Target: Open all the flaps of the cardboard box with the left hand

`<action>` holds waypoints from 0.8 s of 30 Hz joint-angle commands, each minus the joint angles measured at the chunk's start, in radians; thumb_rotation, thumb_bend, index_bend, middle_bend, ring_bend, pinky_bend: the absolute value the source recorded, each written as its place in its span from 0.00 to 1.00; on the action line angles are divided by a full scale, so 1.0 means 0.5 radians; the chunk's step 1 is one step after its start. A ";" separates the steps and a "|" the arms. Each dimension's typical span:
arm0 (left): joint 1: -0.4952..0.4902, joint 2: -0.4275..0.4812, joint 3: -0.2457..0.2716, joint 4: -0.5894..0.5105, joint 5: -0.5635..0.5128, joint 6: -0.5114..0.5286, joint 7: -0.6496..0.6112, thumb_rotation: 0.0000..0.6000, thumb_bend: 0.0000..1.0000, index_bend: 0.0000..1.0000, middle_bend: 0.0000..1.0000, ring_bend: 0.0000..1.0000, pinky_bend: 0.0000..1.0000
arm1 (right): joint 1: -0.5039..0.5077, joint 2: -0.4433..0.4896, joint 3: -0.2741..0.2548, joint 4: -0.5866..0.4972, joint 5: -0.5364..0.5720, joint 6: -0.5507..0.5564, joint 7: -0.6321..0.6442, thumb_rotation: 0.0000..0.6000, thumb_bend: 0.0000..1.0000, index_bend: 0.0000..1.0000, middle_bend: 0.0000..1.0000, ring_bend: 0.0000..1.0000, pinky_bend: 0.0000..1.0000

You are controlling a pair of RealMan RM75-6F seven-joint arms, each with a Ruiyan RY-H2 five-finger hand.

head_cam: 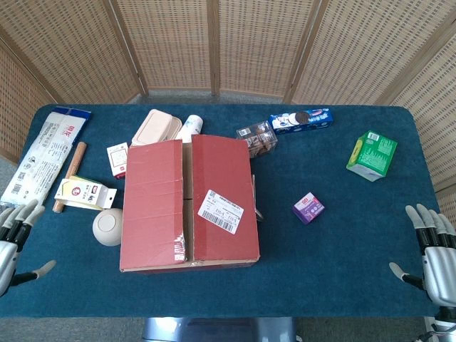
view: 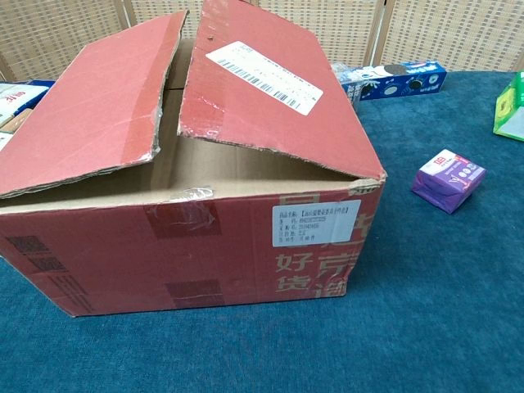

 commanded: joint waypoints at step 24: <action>-1.111 -0.690 -0.712 -0.434 -0.559 -0.758 1.244 1.00 0.08 0.00 0.00 0.00 0.00 | 0.008 0.033 0.006 0.020 0.036 -0.038 0.103 1.00 0.00 0.00 0.00 0.00 0.00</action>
